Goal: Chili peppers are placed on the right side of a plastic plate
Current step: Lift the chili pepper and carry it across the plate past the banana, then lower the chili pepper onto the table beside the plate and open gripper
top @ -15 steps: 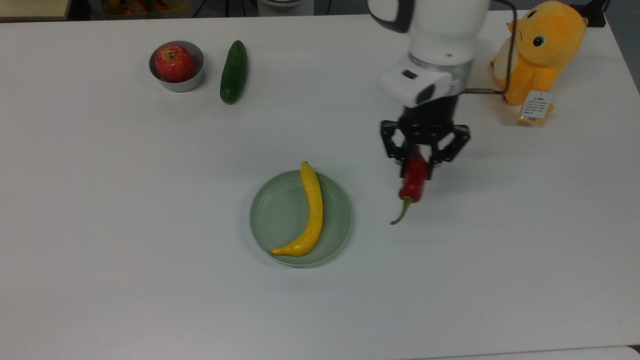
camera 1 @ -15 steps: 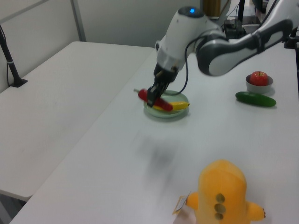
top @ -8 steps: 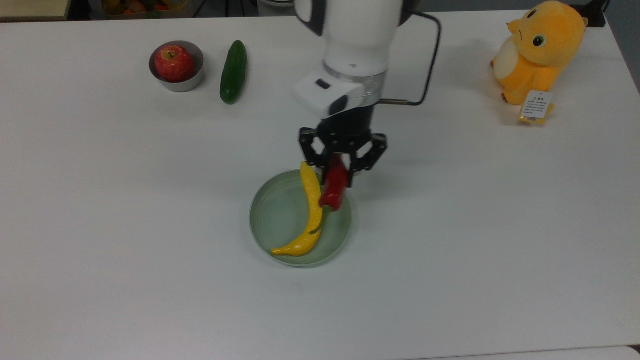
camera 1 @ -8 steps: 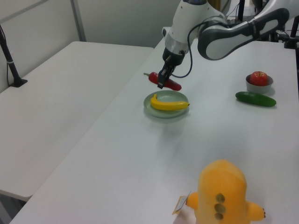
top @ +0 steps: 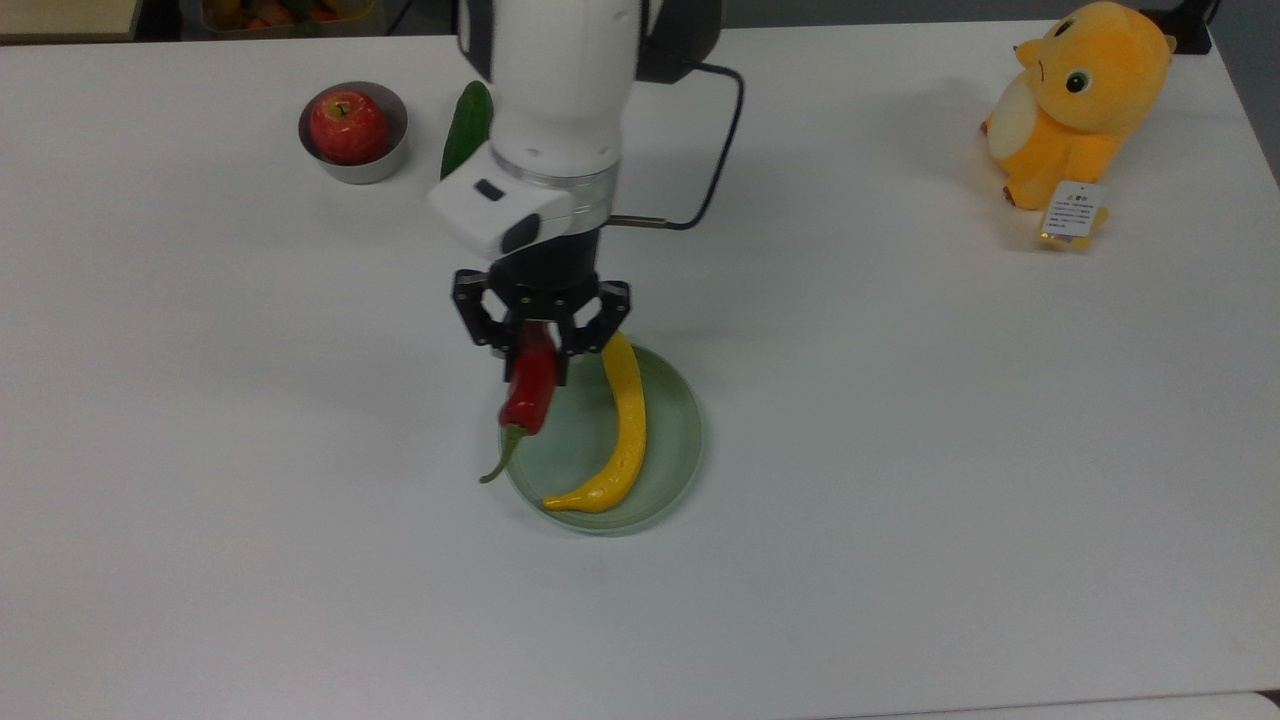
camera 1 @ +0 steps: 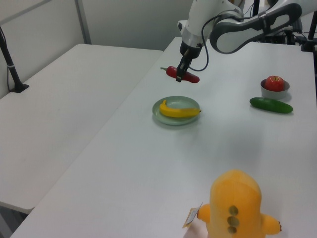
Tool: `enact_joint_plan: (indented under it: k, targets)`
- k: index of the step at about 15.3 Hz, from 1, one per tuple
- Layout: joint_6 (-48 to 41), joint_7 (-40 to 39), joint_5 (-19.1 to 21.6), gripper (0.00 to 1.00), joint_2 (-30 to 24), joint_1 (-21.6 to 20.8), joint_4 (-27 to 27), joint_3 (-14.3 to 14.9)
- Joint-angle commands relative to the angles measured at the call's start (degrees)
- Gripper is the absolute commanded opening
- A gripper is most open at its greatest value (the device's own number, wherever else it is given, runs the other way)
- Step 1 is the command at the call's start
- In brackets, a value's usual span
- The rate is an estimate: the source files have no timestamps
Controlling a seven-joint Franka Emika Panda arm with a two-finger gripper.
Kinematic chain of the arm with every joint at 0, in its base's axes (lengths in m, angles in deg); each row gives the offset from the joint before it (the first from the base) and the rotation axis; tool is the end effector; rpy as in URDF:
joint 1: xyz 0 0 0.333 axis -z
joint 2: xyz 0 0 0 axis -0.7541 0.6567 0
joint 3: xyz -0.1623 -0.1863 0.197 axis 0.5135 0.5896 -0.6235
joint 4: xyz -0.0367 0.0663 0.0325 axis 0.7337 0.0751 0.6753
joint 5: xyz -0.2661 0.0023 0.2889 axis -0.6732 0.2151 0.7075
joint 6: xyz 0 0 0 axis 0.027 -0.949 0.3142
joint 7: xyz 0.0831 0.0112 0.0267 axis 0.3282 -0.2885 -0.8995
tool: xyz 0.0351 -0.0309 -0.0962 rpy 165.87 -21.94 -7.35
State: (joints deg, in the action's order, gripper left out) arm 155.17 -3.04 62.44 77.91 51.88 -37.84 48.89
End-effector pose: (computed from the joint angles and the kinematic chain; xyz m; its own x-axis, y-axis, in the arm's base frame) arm 0.7148 0.0698 0.4375 0.9308 0.0942 0.3531 0.0467 -0.9890 0.1406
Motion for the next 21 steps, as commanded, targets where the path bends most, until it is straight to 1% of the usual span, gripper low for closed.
enact_joint_plan:
  k: [1, 3, 6, 8, 11, 12, 13, 15, 16, 18, 19, 20, 21]
  targets:
    - [3.8, -5.6, -1.0, 0.00, 0.9, 2.1, -1.3, 1.9]
    - [6.8, -6.6, -1.5, 0.00, 3.1, 3.0, -1.1, 2.1]
    - [7.4, -7.2, -6.1, 0.00, 4.5, 4.6, -1.1, 2.1]
    - [7.4, -7.2, -6.6, 0.02, 6.1, 4.6, -0.9, 2.1]
    - [7.4, -6.9, -7.8, 0.02, 8.6, 4.5, 0.1, 2.0]
    - [7.4, -6.7, -7.8, 0.04, 9.0, 4.4, 0.2, 1.9]
    - [7.4, -6.6, -7.8, 0.08, 9.3, 4.4, 0.3, 1.8]
    - [7.5, -6.5, -7.8, 0.12, 9.6, 4.3, 0.4, 1.6]
    - [7.5, -6.5, -7.8, 0.19, 9.6, 4.3, 0.5, 1.5]
    - [7.4, -5.8, -7.7, 0.30, 10.5, 4.2, 1.8, 1.4]
    - [7.4, -4.4, -7.7, 0.30, 10.9, 4.2, 3.1, 1.4]
    - [7.4, -2.9, -7.7, 0.33, 11.4, 4.2, 3.9, 1.4]
    - [7.5, -1.8, -7.8, 0.43, 11.7, 4.2, 4.1, 1.3]
